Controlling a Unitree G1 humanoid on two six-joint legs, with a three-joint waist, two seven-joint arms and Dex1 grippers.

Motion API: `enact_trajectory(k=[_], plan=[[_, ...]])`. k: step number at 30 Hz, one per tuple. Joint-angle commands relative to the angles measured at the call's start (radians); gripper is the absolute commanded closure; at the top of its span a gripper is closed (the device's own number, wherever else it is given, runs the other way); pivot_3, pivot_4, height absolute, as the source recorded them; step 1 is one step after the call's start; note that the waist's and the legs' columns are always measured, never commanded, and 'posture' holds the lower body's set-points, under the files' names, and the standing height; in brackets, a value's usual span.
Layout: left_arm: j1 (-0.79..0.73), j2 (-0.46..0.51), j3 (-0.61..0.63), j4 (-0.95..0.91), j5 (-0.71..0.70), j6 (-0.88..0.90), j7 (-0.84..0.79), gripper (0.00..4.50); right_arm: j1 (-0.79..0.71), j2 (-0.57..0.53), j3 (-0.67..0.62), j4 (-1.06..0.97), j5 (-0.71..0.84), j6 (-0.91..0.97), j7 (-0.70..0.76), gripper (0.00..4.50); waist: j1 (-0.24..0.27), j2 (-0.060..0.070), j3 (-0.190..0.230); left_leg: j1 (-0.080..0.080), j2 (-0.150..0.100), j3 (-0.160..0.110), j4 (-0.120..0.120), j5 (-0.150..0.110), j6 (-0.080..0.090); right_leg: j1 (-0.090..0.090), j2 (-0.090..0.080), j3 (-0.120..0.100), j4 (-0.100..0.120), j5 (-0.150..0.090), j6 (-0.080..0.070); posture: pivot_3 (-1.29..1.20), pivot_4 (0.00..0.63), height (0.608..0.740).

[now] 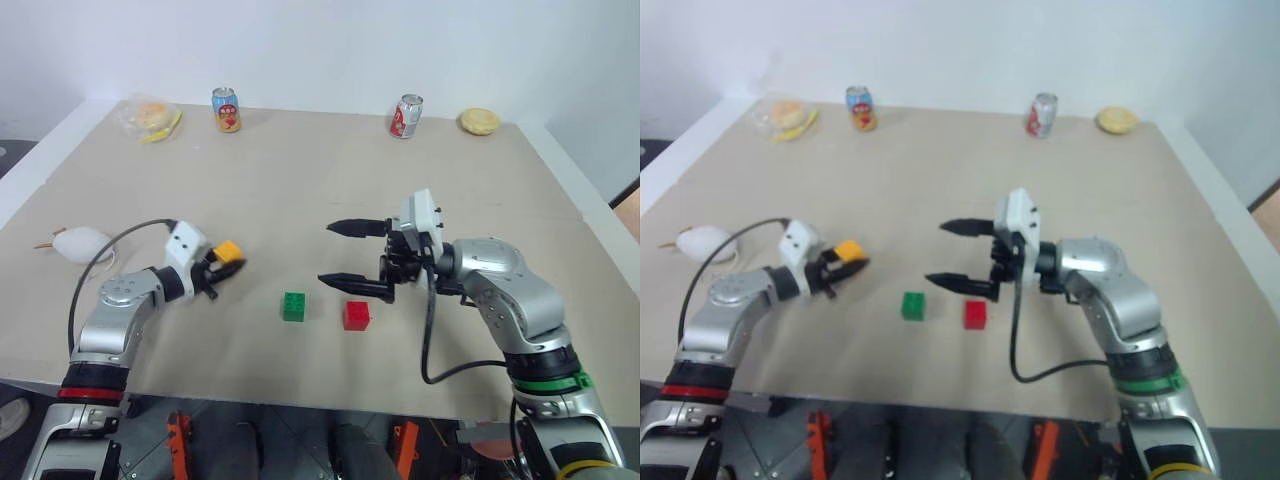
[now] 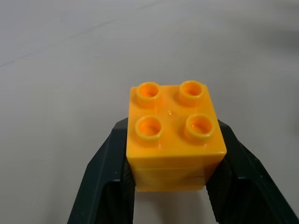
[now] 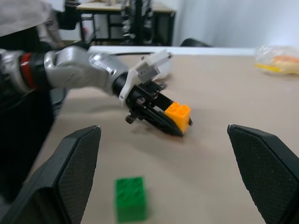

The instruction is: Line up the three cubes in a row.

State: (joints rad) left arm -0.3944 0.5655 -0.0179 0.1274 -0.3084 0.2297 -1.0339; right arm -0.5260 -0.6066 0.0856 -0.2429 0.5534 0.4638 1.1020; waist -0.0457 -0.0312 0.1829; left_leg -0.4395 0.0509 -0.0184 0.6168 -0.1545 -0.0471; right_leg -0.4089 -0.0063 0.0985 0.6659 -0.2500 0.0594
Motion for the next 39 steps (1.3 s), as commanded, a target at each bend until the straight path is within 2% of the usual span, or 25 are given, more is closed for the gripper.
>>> enact_trajectory(k=[1,4,7,12,19,29,31,37,39], plan=[[0.007,0.058,-0.046,-0.039,-0.018,-0.085,-0.180,3.14,0.023,-0.043,-0.032,-0.058,0.024,0.005,0.032,0.00,-0.002,0.000,0.000,0.001,0.000,0.000,0.000,0.000,0.000,0.000,0.000,0.000,0.000,0.000,-0.001,0.00,0.150,0.733],[-0.018,0.087,-0.077,-0.007,-0.031,-0.113,-0.306,3.14,0.037,-0.061,-0.037,-0.073,0.030,0.011,0.030,0.00,-0.003,0.000,0.000,0.002,0.002,0.001,0.000,0.000,0.000,0.000,0.001,0.000,0.000,0.000,-0.002,0.00,0.150,0.733],[-0.083,0.097,-0.098,0.105,-0.007,-0.193,-0.403,3.14,0.054,-0.070,-0.048,-0.096,0.036,0.020,0.017,0.00,-0.002,0.000,0.000,0.001,0.002,0.000,0.000,0.000,0.000,-0.001,0.001,0.000,0.000,0.000,-0.002,0.00,0.150,0.733],[-0.133,0.113,-0.105,0.253,0.014,-0.280,-0.504,3.14,0.087,-0.083,-0.071,-0.141,0.047,0.036,-0.013,0.00,-0.001,0.000,0.000,0.000,0.001,0.001,0.001,0.000,0.001,0.000,0.001,0.000,0.000,0.000,-0.001,0.00,0.150,0.733],[-0.132,0.133,-0.102,0.361,0.042,-0.361,-0.577,3.14,0.114,-0.096,-0.085,-0.167,0.060,0.045,-0.033,0.00,-0.001,0.000,0.000,0.000,0.002,0.000,0.000,-0.001,0.002,-0.001,0.002,-0.001,0.000,-0.002,-0.002,0.00,0.150,0.733],[-0.152,0.133,-0.097,0.424,0.066,-0.378,-0.555,3.14,0.094,-0.086,-0.068,-0.143,0.057,0.036,-0.030,0.00,-0.002,0.000,0.000,0.001,0.003,0.000,0.000,-0.001,0.002,-0.001,0.003,-0.001,0.001,-0.001,-0.003,0.00,0.150,0.733],[-0.149,0.133,-0.098,0.422,0.066,-0.375,-0.554,2.11,0.091,-0.084,-0.064,-0.140,0.056,0.034,-0.029,0.00,-0.002,0.000,0.000,0.001,0.003,0.000,0.000,-0.001,0.002,-0.001,0.003,-0.001,0.001,-0.001,-0.003,0.00,0.150,0.733],[-0.149,0.128,-0.098,0.419,0.069,-0.362,-0.548,0.04,0.087,-0.082,-0.057,-0.131,0.052,0.031,-0.020,0.00,-0.002,0.000,0.000,0.001,0.003,0.000,0.001,-0.001,0.003,0.000,0.003,-0.001,0.001,-0.001,-0.003,0.00,0.150,0.733],[-0.153,0.125,-0.093,0.399,0.053,-0.332,-0.551,0.04,0.086,-0.083,-0.055,-0.126,0.050,0.029,-0.016,0.00,-0.002,0.000,0.000,0.001,0.003,0.000,0.001,-0.001,0.003,0.000,0.003,-0.001,0.001,-0.001,-0.003,0.00,0.150,0.733]])
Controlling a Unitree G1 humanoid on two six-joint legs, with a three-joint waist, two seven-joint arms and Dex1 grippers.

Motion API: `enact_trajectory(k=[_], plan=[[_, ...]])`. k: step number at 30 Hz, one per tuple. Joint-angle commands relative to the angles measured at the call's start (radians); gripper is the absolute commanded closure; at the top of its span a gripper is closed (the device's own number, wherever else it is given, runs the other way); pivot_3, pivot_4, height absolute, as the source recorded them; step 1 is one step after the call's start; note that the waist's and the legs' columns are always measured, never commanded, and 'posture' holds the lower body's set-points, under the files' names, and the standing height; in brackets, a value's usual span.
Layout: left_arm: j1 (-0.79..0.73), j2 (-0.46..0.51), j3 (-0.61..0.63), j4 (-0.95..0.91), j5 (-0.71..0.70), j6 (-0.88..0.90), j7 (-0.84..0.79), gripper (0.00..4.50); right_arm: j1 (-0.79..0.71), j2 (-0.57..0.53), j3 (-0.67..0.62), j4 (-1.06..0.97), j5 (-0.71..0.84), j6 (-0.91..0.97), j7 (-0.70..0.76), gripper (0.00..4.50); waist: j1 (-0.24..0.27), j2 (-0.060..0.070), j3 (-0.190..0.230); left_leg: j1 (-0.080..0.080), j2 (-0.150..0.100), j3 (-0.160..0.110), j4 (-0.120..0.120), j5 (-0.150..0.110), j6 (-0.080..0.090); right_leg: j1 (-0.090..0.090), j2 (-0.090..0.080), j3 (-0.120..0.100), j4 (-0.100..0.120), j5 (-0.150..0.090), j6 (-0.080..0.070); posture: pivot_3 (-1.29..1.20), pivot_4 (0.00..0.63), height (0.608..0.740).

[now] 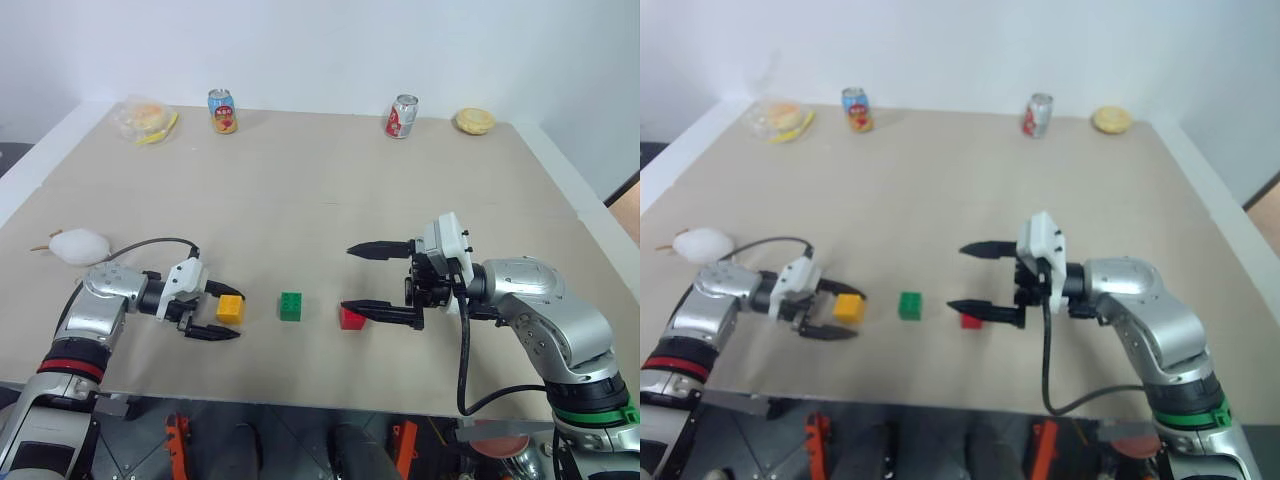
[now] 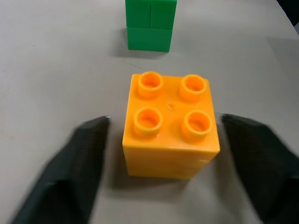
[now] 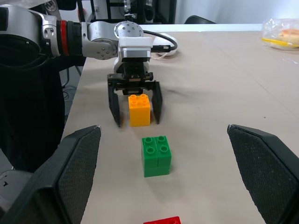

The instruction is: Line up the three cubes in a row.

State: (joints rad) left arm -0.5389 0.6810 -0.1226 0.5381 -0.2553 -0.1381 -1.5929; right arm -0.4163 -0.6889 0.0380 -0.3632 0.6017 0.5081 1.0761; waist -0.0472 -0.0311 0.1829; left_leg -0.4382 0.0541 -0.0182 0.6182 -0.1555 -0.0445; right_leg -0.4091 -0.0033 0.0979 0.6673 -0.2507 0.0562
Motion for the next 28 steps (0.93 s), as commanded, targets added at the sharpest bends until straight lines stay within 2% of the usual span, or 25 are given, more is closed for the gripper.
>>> enact_trajectory(k=[1,4,7,10,13,16,19,24,28], plan=[[-0.009,0.011,0.016,-0.033,-0.016,0.060,0.002,0.04,-0.024,-0.002,-0.007,-0.003,0.001,-0.016,0.013,0.00,0.000,0.000,0.000,0.000,0.000,0.000,0.000,0.000,0.000,0.000,0.000,0.000,0.000,0.000,0.000,0.00,0.150,0.733],[-0.009,0.020,0.040,-0.137,-0.090,0.196,-0.007,0.04,-0.022,-0.004,-0.010,-0.001,0.007,-0.011,0.019,0.00,0.000,0.000,0.000,0.000,0.000,0.000,0.000,0.000,0.000,0.000,0.000,0.000,0.000,0.000,0.000,0.00,0.150,0.733],[-0.028,0.017,0.107,-0.275,-0.221,0.429,0.066,0.04,-0.002,-0.001,-0.041,-0.012,0.048,0.012,0.010,0.00,0.000,0.000,0.000,-0.002,0.000,0.000,0.000,0.000,0.000,-0.001,0.000,0.000,0.000,0.000,0.001,0.00,0.150,0.733],[-0.069,-0.041,0.227,-0.327,-0.327,0.643,0.316,0.04,0.031,0.038,-0.112,-0.027,0.116,0.034,-0.062,0.00,0.002,0.000,0.000,-0.002,0.000,-0.002,0.000,0.000,0.000,0.000,0.000,-0.001,0.000,0.000,0.005,0.00,0.150,0.733],[-0.047,-0.101,0.300,-0.400,-0.338,0.709,0.534,0.04,0.056,0.103,-0.156,-0.023,0.112,0.012,-0.169,0.00,0.001,0.000,0.000,-0.001,0.000,-0.003,0.000,0.000,0.000,0.001,0.000,-0.003,0.000,0.001,0.007,0.00,0.150,0.733],[0.010,-0.237,0.393,-0.503,-0.298,0.667,0.855,0.04,0.085,0.218,-0.193,-0.008,0.062,-0.023,-0.359,0.00,0.000,0.000,0.000,0.000,-0.001,-0.002,-0.001,0.000,0.000,0.001,0.000,-0.001,0.000,0.002,0.007,0.00,0.150,0.733],[0.067,-0.370,0.448,-0.549,-0.178,0.559,1.160,0.04,0.127,0.339,-0.180,0.058,-0.121,-0.143,-0.566,0.00,0.001,-0.001,-0.001,0.000,-0.001,-0.003,0.000,0.000,0.000,0.002,0.000,-0.001,0.000,0.003,0.008,0.00,0.150,0.733],[0.185,-0.442,0.407,-0.529,0.000,0.348,1.341,0.04,0.162,0.519,-0.188,0.203,-0.359,-0.366,-0.866,0.00,0.002,-0.001,-0.001,0.001,-0.002,-0.001,-0.001,0.003,-0.004,0.001,0.000,0.003,0.000,0.006,0.008,0.00,0.150,0.733],[0.210,-0.458,0.402,-0.489,0.052,0.287,1.413,0.04,0.166,0.588,-0.193,0.264,-0.422,-0.422,-0.976,0.00,0.002,-0.001,-0.001,0.000,-0.003,0.000,0.000,0.004,-0.005,0.001,-0.001,0.003,0.000,0.007,0.009,0.00,0.150,0.733]])
